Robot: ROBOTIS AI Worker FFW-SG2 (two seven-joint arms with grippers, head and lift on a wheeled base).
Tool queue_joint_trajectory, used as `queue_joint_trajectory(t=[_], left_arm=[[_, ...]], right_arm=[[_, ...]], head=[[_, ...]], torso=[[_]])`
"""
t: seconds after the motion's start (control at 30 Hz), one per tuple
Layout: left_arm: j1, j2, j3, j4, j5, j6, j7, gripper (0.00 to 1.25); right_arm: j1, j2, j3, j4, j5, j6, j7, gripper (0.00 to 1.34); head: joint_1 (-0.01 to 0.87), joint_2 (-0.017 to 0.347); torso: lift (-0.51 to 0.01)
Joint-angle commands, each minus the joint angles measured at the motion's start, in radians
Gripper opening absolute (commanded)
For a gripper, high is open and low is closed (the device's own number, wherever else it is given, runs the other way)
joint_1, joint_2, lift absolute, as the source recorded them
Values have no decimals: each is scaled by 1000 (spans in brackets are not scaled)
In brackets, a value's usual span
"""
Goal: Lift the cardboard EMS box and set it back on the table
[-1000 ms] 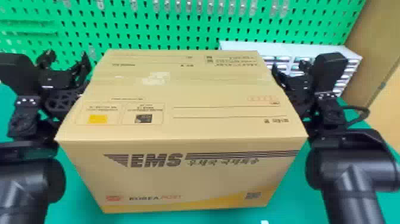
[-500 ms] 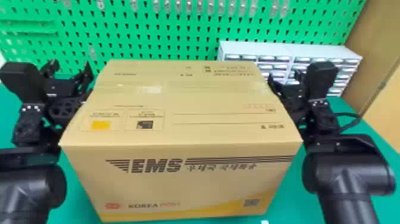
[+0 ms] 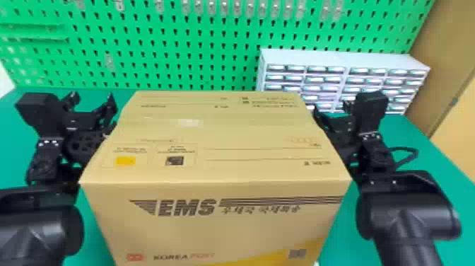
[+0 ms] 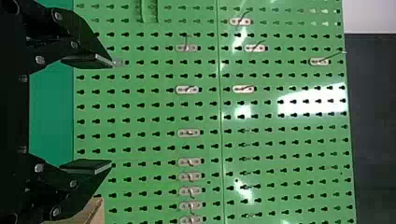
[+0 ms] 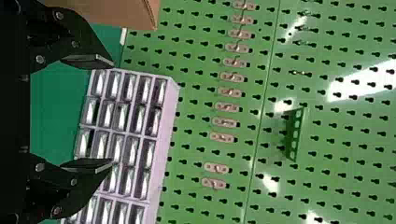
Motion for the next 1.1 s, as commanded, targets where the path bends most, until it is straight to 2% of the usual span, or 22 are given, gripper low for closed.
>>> queue_joint_trajectory(t=[0.0,0.17,0.5,0.67,0.8,1.07], left_arm=[[2,0,0,20,-2,1,0,759],[5,0,8,32,0,1,0,759],[22,0,34,32,-8,-18,-5,762],[23,0,49,32,-13,-27,-8,762],[23,0,91,30,-20,-39,-34,762],[39,2,169,-7,-50,-41,-54,762]], right_arm=[[4,-2,-2,12,-1,0,0,828],[14,-5,-10,15,-1,-3,0,828],[37,-30,-27,1,-30,-26,0,828],[40,-30,-42,-11,-27,-30,0,831],[44,-38,-71,-25,-2,-30,0,831],[58,-71,-168,-48,15,-30,1,830]], head=[[678,-14],[678,-14],[678,-14],[678,-14],[678,-14],[678,-14]], torso=[[-92],[-92],[-92],[-92],[-92],[-92]])
